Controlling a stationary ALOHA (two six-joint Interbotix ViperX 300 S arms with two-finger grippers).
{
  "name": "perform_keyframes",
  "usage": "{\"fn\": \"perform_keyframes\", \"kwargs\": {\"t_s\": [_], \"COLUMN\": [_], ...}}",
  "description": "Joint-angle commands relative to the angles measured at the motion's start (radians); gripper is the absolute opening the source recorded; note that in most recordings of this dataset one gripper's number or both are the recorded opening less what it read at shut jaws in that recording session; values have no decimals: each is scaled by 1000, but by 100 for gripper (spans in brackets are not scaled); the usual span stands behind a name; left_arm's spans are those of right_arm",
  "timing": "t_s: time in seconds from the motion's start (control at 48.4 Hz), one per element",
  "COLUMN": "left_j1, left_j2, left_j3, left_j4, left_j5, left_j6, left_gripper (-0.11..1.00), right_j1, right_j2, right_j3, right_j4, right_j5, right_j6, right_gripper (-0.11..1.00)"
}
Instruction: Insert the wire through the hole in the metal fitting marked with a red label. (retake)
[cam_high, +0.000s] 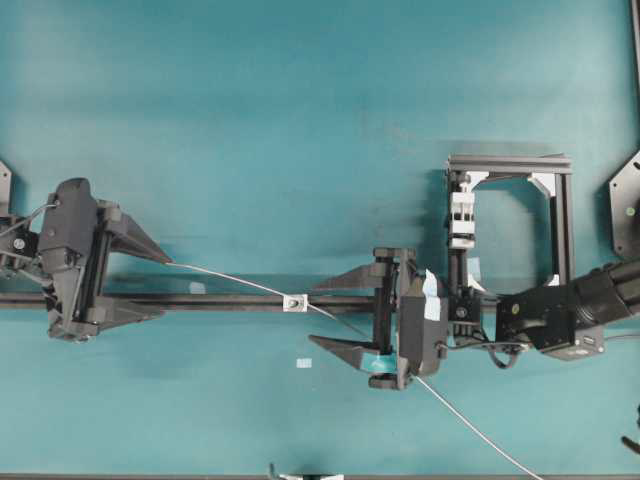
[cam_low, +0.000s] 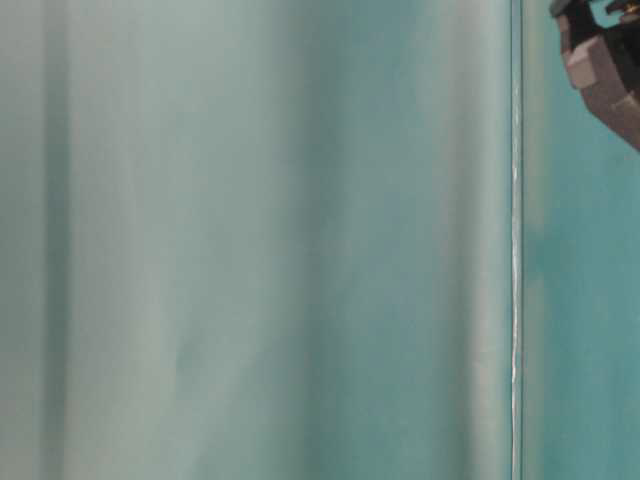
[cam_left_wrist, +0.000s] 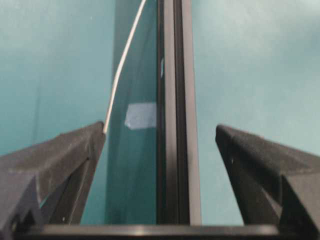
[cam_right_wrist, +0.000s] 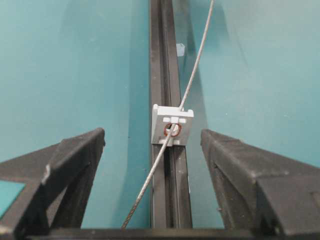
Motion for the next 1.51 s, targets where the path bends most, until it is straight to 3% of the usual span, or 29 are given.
{"fn": "perform_keyframes", "kwargs": {"t_s": [0.0,0.269,0.496,0.992,1.488], "left_j1": [25,107,130,213,225], "left_j2": [-17,-37,-95,-169,-169], "left_j3": [-6,-12,-11,-8,-25], "left_j4": [3,3,3,3,3], "left_j5": [-6,-8,-9,-9,-9], "left_j6": [6,106,176,192,209], "left_gripper": [74,75,75,75,74], "right_j1": [2,3,3,-52,-87], "right_j2": [-34,-60,-94,-206,-262], "right_j3": [-9,6,29,124,175], "right_j4": [-3,-3,-3,-3,-3], "right_j5": [-6,-2,-2,-2,-2], "right_j6": [0,-5,-5,-6,-8], "right_gripper": [85,85,85,85,85]}}
